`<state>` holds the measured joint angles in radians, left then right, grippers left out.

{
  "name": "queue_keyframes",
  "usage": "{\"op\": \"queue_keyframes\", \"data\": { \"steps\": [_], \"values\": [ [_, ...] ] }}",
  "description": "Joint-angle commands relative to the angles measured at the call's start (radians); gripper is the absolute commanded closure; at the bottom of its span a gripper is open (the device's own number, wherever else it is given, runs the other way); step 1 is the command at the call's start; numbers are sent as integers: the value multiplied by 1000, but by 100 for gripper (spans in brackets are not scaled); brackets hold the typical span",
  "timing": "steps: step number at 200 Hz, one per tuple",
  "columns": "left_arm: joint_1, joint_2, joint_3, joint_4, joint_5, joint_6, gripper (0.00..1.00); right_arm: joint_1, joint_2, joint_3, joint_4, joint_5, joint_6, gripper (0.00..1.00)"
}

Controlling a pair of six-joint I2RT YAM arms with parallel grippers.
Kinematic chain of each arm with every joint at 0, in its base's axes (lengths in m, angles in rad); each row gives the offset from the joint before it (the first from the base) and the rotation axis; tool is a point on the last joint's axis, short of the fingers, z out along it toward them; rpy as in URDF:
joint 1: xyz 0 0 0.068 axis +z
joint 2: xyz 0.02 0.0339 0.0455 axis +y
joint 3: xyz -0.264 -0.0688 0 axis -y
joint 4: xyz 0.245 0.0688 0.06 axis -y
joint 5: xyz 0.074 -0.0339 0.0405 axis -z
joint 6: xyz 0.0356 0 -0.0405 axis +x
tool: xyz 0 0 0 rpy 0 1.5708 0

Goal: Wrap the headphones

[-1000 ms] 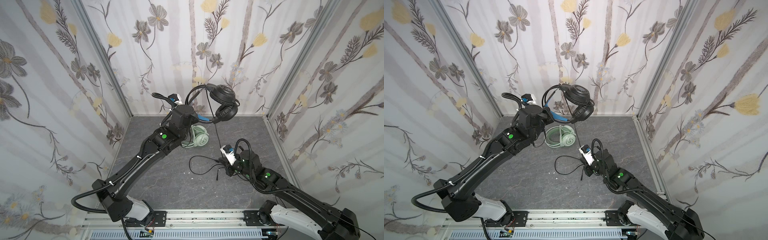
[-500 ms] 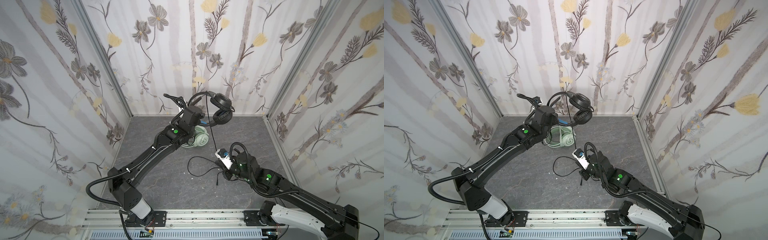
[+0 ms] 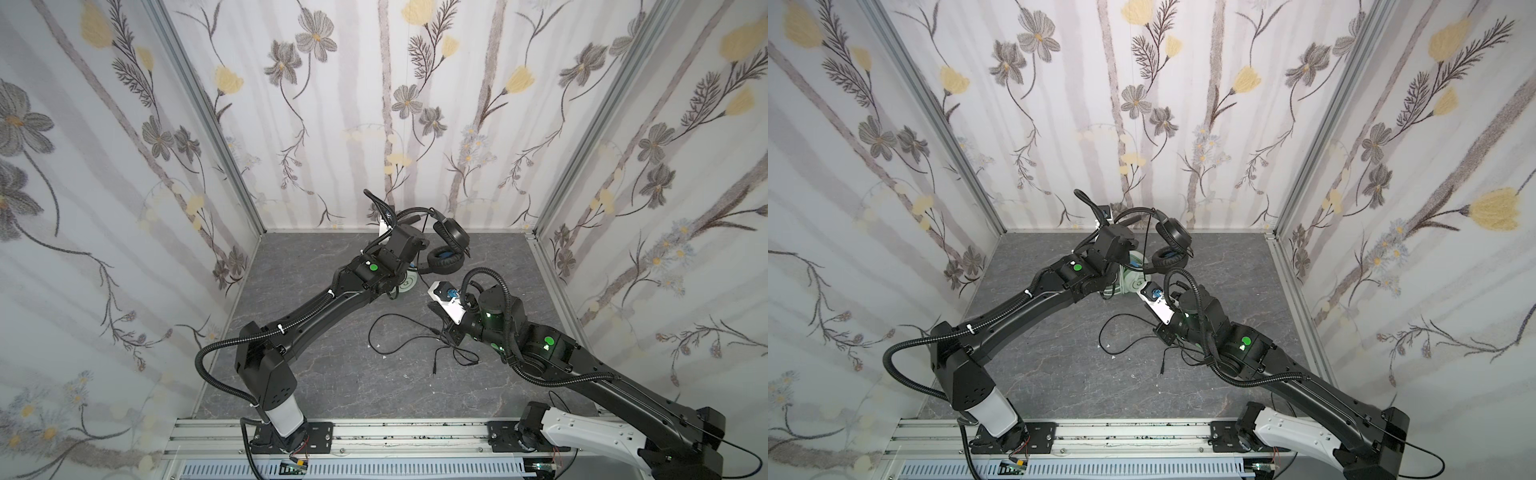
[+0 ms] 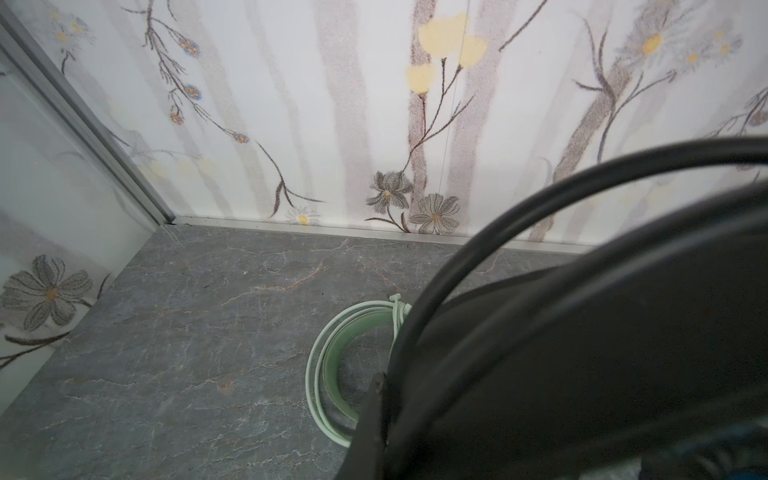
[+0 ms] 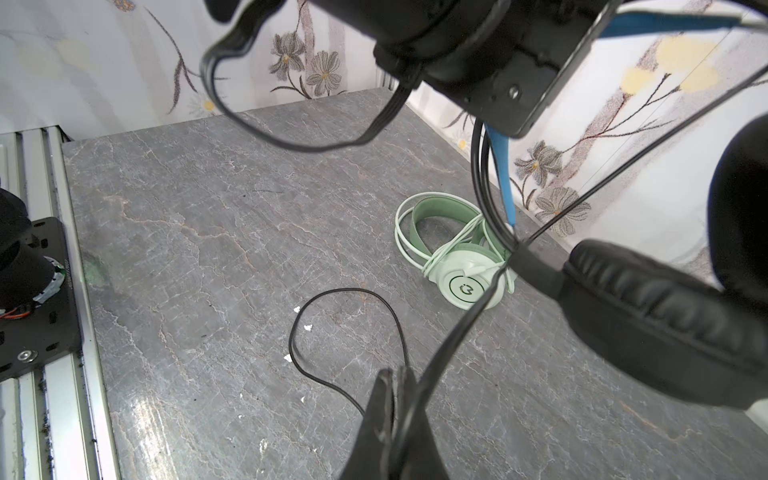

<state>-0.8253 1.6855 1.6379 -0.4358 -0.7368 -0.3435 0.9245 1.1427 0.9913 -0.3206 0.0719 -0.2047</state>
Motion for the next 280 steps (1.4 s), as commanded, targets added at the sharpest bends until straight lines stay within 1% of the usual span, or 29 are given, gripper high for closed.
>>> {"op": "queue_keyframes", "data": {
  "steps": [1, 34, 65, 80, 96, 110, 133, 166, 185, 201, 216, 246, 280],
  "values": [
    [-21, -15, -25, 82, -70, 102, 100, 1, 16, 42, -19, 28, -70, 100],
    [-44, -60, -115, 108, -64, 183, 100, -11, 34, 91, -46, 46, -105, 100],
    [-67, -102, -189, 142, -60, 292, 100, -29, 33, 116, -68, 60, -137, 100],
    [-76, -129, -237, 158, -27, 343, 100, -35, 34, 131, -88, 77, -162, 100],
    [-80, -167, -280, 174, 44, 386, 100, -41, 36, 141, -106, 97, -186, 100],
    [-81, -192, -305, 160, 64, 405, 100, -44, 35, 146, -117, 122, -202, 100],
    [-86, -226, -326, 117, 32, 427, 100, -46, 34, 147, -131, 153, -220, 100],
    [-102, -264, -346, 114, -63, 499, 100, -46, 34, 156, -136, 165, -237, 100],
    [-110, -272, -346, 105, -84, 541, 100, -46, 40, 166, -139, 176, -245, 100],
    [-116, -277, -339, 85, -83, 573, 100, -46, 45, 172, -142, 208, -255, 100],
    [-122, -290, -326, 54, -51, 598, 100, -46, 45, 176, -144, 243, -267, 100],
    [-121, -321, -301, -36, 68, 618, 100, -46, 39, 176, -138, 305, -301, 97],
    [-121, -356, -282, -125, 177, 623, 100, -46, 43, 178, -125, 341, -336, 94]
  ]
}}
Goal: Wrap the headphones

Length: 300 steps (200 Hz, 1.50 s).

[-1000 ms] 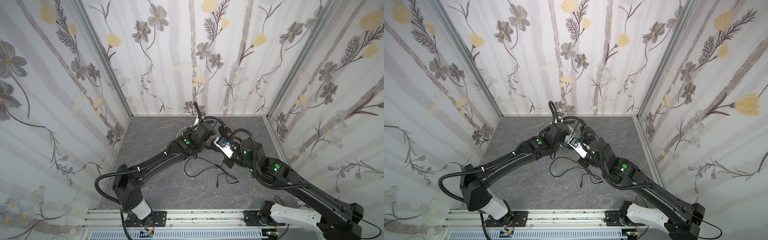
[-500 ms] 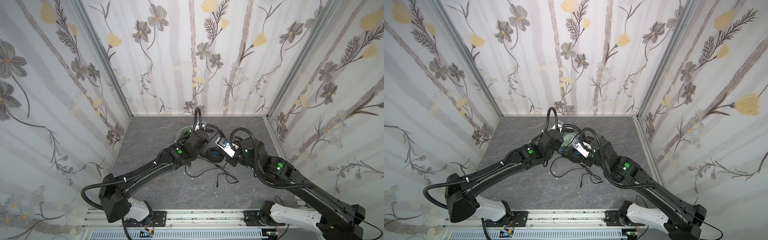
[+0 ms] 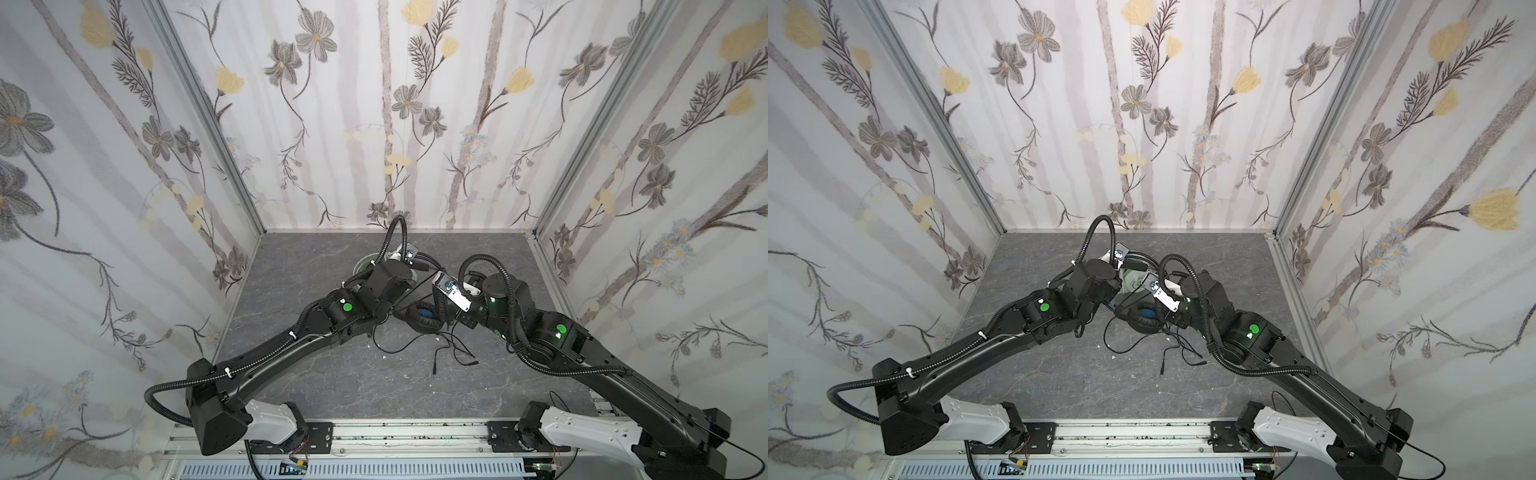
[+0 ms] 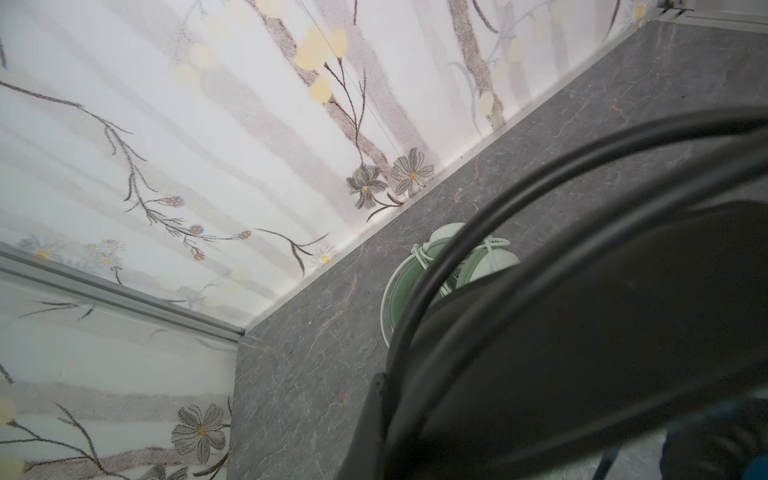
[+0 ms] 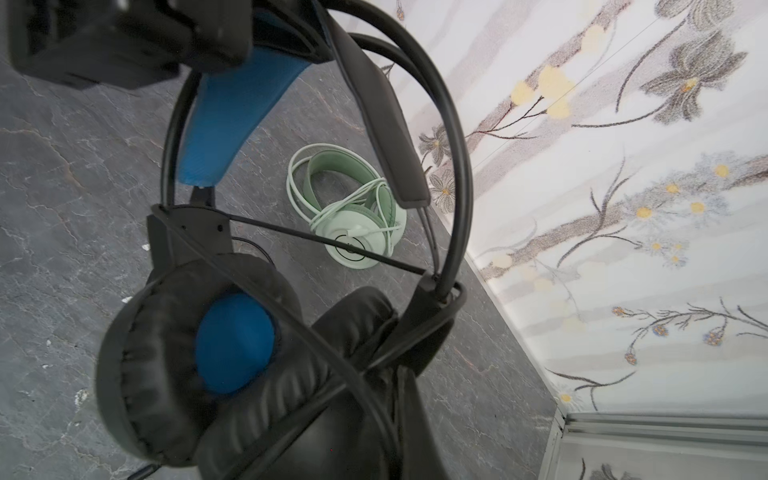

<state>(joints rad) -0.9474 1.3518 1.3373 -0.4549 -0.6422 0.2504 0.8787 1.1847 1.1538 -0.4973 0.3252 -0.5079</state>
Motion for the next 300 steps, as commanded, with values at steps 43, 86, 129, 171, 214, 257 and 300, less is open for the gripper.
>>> {"op": "queue_keyframes", "data": {
  "steps": [43, 86, 129, 171, 214, 257, 300],
  "values": [
    [1, -41, 40, -171, 186, 13, 100, 2, 13, 24, 75, 149, -90, 91],
    [1, -49, 56, -194, 253, -12, 100, 1, 6, 3, 113, 187, -117, 88],
    [3, -55, 59, -195, 249, -43, 100, -10, -12, -44, 151, 193, -83, 89],
    [0, -80, 42, -159, 289, -115, 100, -104, -55, -92, 210, 145, -5, 87],
    [-21, -87, 49, -118, 292, -161, 100, -207, -45, -81, 278, 76, 50, 85],
    [-25, -142, 89, -78, 347, -216, 100, -325, -28, -105, 367, -40, 210, 86],
    [-25, -163, 157, -34, 423, -266, 100, -383, -3, -110, 422, -122, 277, 86]
  ]
}}
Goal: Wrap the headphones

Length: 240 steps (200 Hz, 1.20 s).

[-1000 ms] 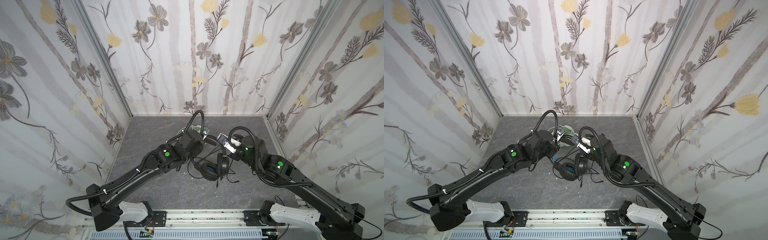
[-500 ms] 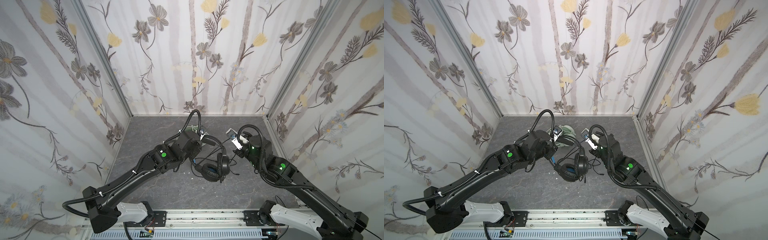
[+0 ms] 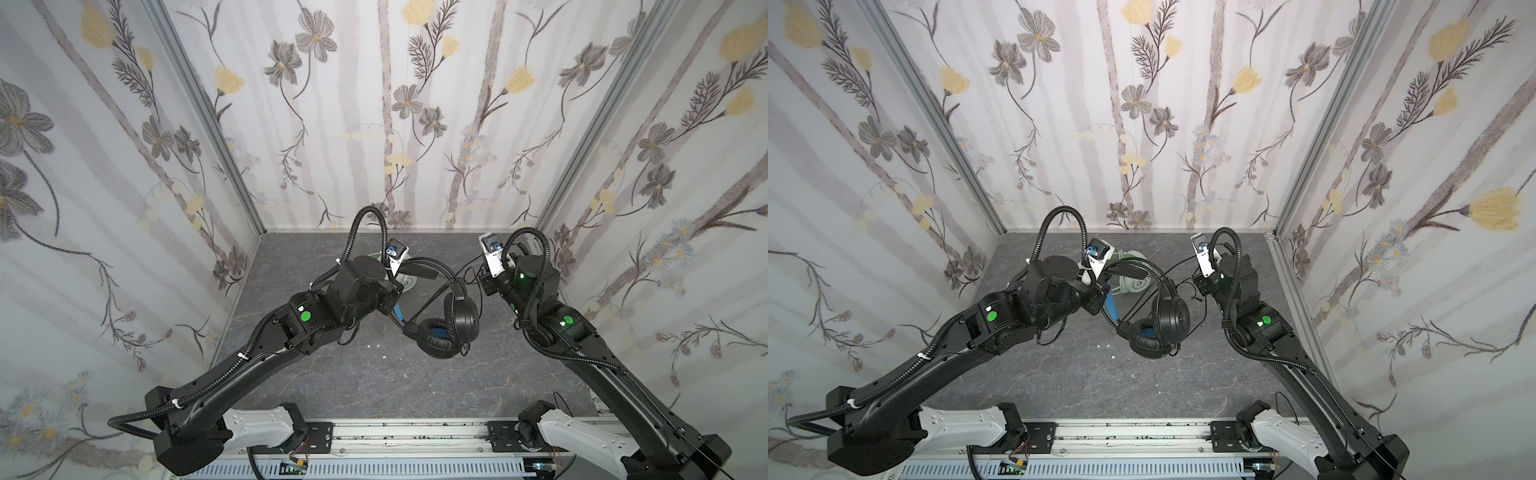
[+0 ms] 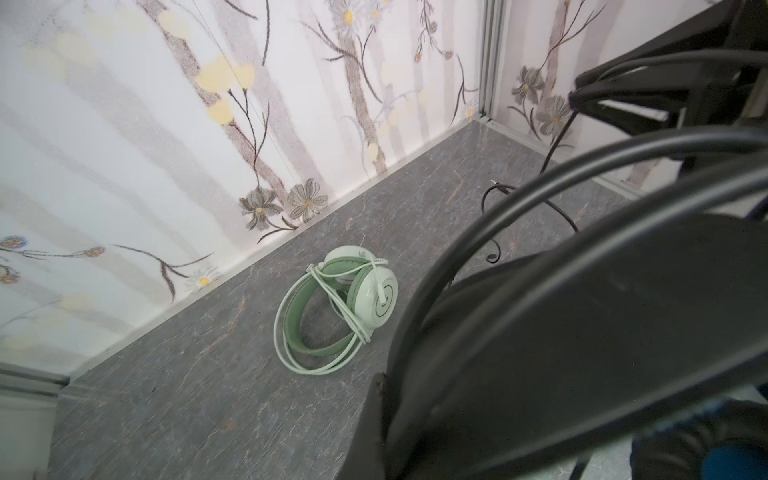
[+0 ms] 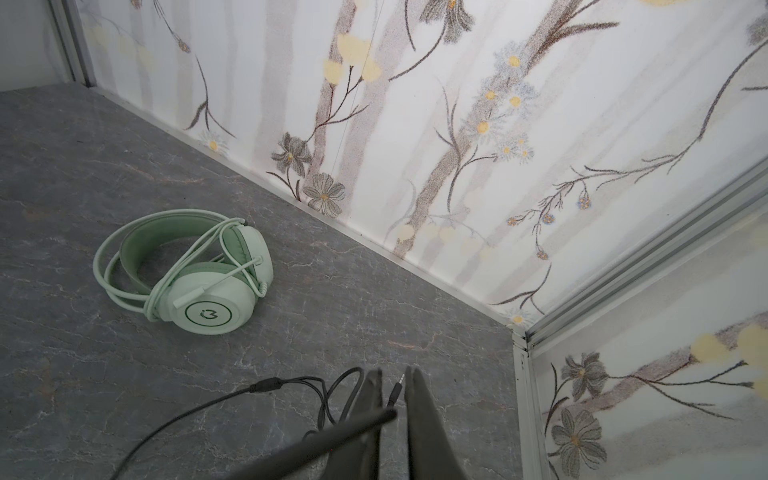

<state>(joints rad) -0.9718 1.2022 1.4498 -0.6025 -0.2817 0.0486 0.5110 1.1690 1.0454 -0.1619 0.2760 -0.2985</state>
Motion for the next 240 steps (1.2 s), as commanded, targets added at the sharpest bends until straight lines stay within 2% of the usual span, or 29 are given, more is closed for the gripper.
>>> {"op": "queue_keyframes", "data": {
  "steps": [1, 66, 92, 176, 240],
  "values": [
    [-1, -13, 45, 113, 63, -66, 100, -16, 12, -2, 87, -74, 68, 86],
    [-3, 33, 152, 234, 199, -132, 100, -32, -20, -54, 147, -197, 126, 85],
    [-5, 53, 196, 279, 216, -145, 100, -32, -39, -79, 174, -247, 149, 83],
    [-13, 169, 307, 449, 116, -228, 100, -32, -63, -164, 211, -336, 221, 83],
    [-45, 286, 487, 404, 94, -261, 100, -34, -71, -203, 244, -378, 252, 81]
  ]
}}
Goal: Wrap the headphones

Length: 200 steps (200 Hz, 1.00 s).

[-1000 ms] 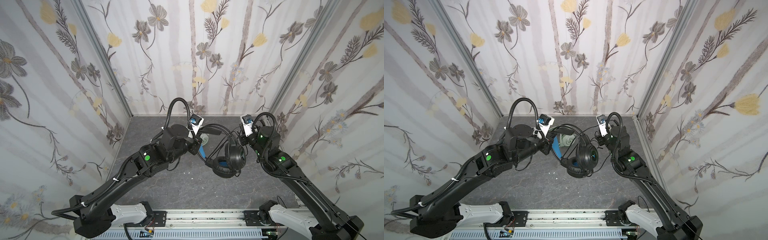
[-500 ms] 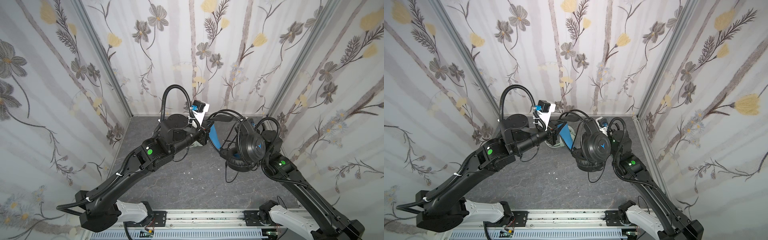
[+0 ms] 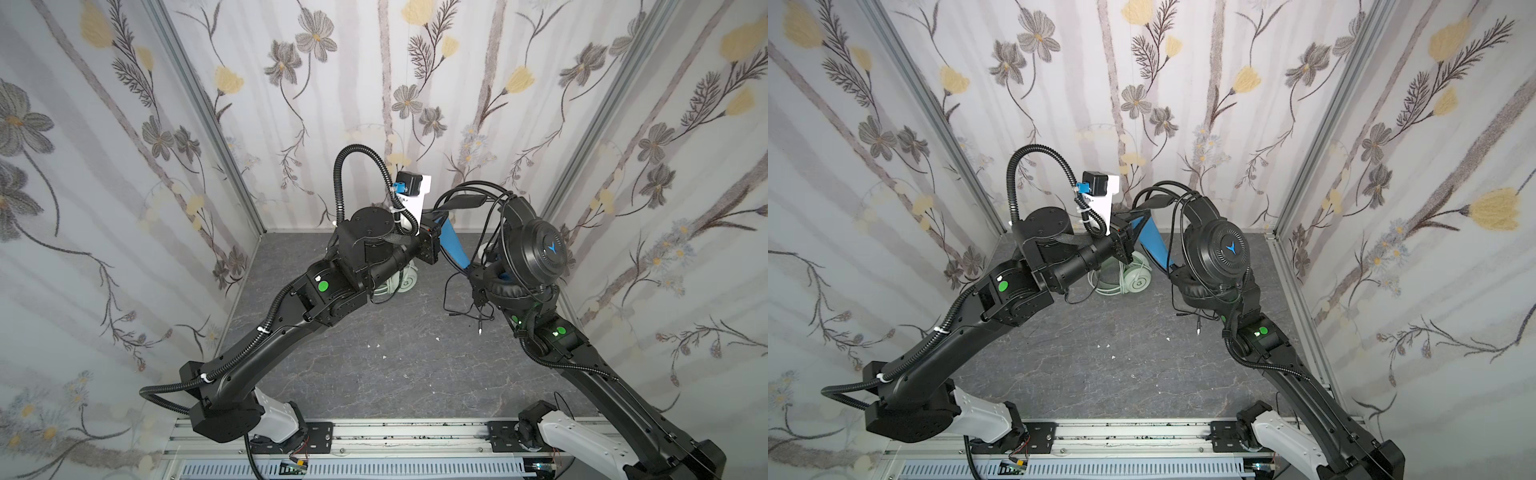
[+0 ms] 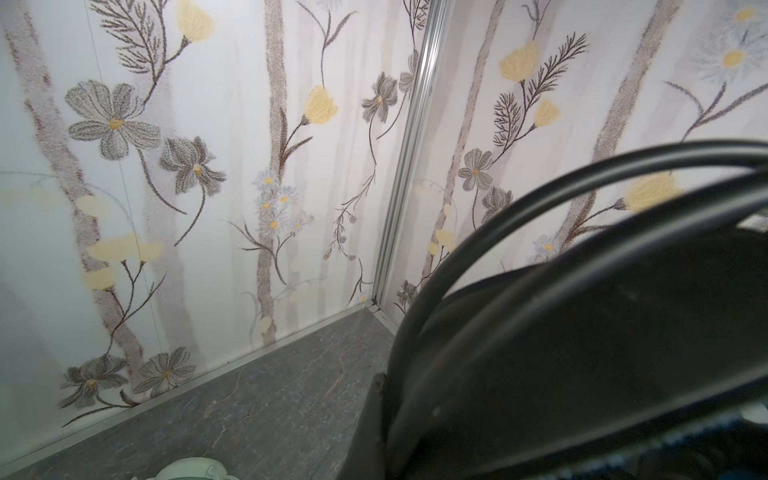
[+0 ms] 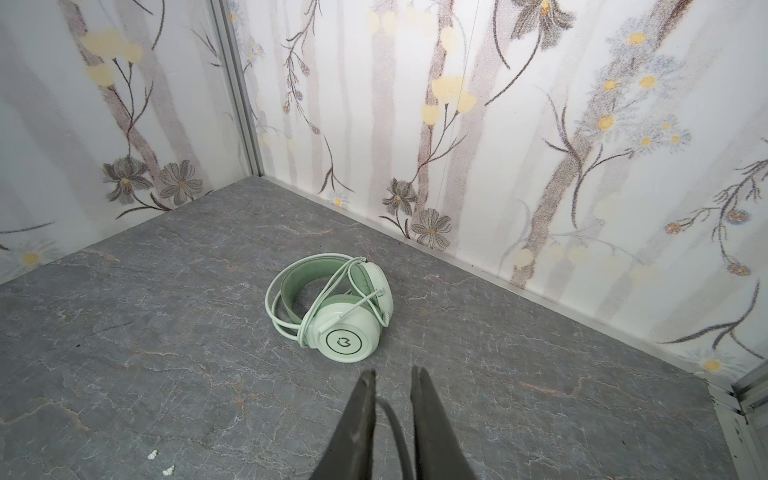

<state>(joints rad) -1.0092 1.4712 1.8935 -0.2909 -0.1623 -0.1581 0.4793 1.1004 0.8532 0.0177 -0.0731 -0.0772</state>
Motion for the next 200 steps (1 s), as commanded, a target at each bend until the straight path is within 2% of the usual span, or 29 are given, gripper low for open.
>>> {"op": "queue_keyframes", "data": {
  "steps": [1, 63, 106, 182, 200],
  "values": [
    [-8, 19, 44, 93, -26, -55, 100, -3, -2, -12, 65, -29, 33, 80],
    [-11, 78, 156, 61, -48, -76, 100, -20, -11, -60, 100, -86, 83, 80],
    [-13, 107, 224, 9, -19, -84, 100, -28, -31, -62, 146, -121, 108, 59],
    [-12, 122, 237, -11, -16, -106, 100, -35, -38, 17, 189, -212, 132, 44],
    [-13, 125, 237, -12, -16, -110, 100, -35, -38, 39, 201, -244, 140, 43]
  ]
}}
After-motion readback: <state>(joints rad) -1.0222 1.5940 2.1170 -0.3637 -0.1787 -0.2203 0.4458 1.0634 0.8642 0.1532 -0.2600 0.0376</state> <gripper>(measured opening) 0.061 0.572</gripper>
